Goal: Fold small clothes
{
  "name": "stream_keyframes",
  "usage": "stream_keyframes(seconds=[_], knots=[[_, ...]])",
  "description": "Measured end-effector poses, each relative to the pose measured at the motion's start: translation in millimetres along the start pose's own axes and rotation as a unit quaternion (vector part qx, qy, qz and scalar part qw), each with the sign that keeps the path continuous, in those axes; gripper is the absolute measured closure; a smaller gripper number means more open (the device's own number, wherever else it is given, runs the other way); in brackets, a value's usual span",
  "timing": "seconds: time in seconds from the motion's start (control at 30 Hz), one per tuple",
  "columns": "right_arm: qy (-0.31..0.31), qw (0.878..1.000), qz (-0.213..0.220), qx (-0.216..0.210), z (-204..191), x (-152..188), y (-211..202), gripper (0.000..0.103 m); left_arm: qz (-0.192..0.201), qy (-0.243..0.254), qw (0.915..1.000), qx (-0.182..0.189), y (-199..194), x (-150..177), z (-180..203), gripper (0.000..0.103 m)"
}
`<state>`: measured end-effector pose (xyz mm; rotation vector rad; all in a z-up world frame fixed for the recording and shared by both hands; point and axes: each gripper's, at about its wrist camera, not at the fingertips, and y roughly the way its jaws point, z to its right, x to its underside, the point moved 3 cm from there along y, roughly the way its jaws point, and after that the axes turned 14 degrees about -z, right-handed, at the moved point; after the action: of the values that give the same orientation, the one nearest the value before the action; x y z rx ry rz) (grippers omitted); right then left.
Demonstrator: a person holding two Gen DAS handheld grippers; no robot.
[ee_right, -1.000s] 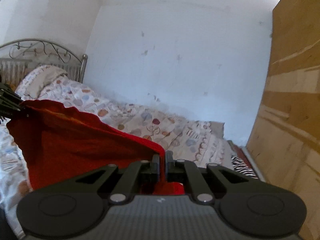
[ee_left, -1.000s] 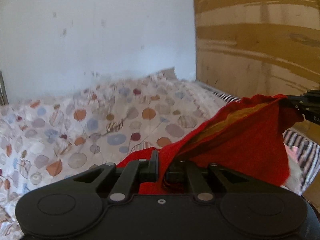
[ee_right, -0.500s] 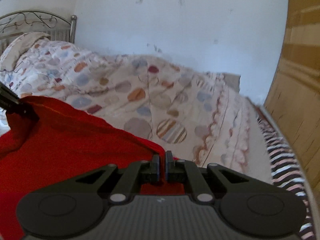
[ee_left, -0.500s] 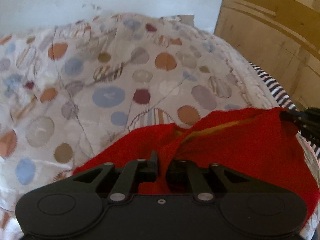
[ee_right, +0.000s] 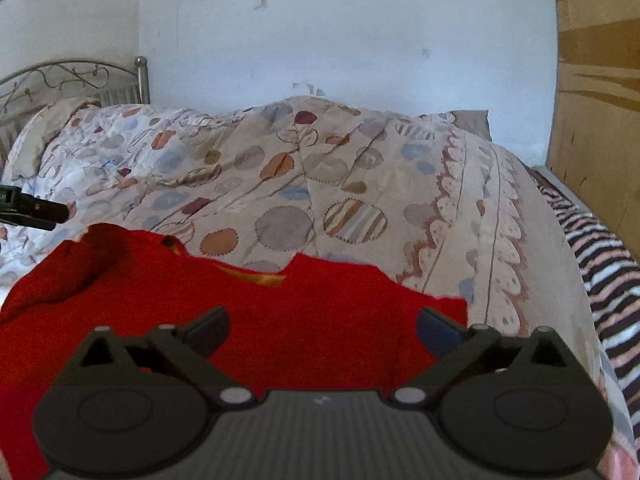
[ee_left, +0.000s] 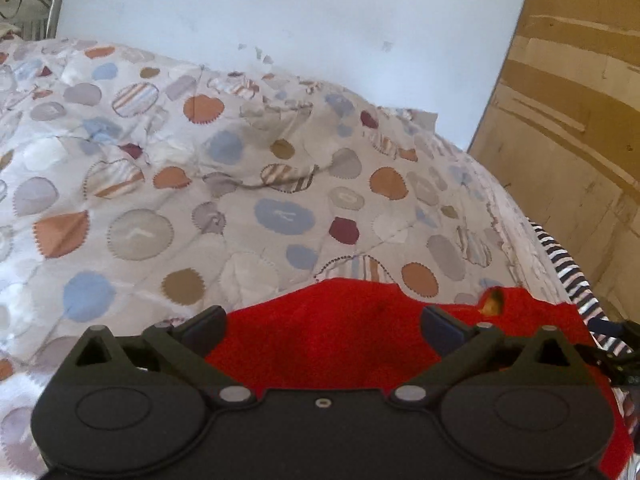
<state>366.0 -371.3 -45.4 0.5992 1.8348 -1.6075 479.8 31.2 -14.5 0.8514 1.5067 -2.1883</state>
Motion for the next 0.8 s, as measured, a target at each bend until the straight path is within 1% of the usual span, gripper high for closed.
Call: stream_keyframes(seconds=[0.1,0.17,0.2,0.27,0.33,0.37,0.43,0.47,0.5,0.53,0.57,0.6,0.63,0.67,0.7,0.73,0.77,0.8], knots=[[-0.003,1.0,-0.015,0.012,3,9,5,0.0,0.01,0.031,0.9994,0.008,-15,21,4,0.001],[0.004,1.0,-0.024,0.018,6,14,11,0.0,0.003,0.068,0.9977,0.007,-18,40,12,0.001],[0.008,0.999,-0.025,0.018,6,17,13,0.0,-0.004,0.086,0.9963,0.001,-17,48,16,0.001],[0.015,0.999,-0.024,0.019,6,22,19,0.0,-0.015,0.131,0.991,-0.024,-9,61,29,0.001],[0.015,0.999,-0.018,0.031,3,28,22,0.0,-0.017,0.173,0.9829,-0.06,1,69,44,0.001],[0.011,0.999,-0.013,0.039,0,30,23,0.0,-0.009,0.196,0.9775,-0.078,5,70,52,0.001],[0.005,0.999,-0.006,0.05,-2,32,21,0.0,0.012,0.237,0.9624,-0.132,13,69,69,0.001],[0.005,0.999,-0.003,0.053,-2,31,20,0.0,0.017,0.245,0.957,-0.154,17,66,74,0.007],[0.008,0.998,0.001,0.056,-1,29,18,0.0,0.021,0.244,0.9555,-0.165,19,62,76,0.012],[0.013,0.998,0.004,0.06,1,28,17,0.0,0.025,0.232,0.9581,-0.166,19,57,76,0.025],[0.019,0.998,0.007,0.063,4,26,17,0.0,0.028,0.208,0.965,-0.157,17,51,72,0.042],[0.03,0.998,0.012,0.062,8,24,16,0.0,0.029,0.186,0.9714,-0.145,15,44,67,0.052],[0.042,0.997,0.018,0.058,11,23,15,0.002,0.029,0.161,0.9776,-0.133,13,39,60,0.073],[0.053,0.997,0.024,0.053,15,22,14,0.008,0.027,0.134,0.9827,-0.125,11,35,52,0.091],[0.06,0.997,0.026,0.05,17,22,13,0.016,0.026,0.107,0.9862,-0.124,10,31,43,0.091],[0.062,0.996,0.028,0.049,18,22,13,0.02,0.027,0.082,0.9883,-0.126,9,29,32,0.092],[0.061,0.996,0.032,0.05,18,23,12,0.026,0.024,0.059,0.9897,-0.128,9,27,21,0.093],[0.059,0.996,0.036,0.049,17,25,11,0.028,0.018,0.044,0.9903,-0.13,11,26,12,0.096]])
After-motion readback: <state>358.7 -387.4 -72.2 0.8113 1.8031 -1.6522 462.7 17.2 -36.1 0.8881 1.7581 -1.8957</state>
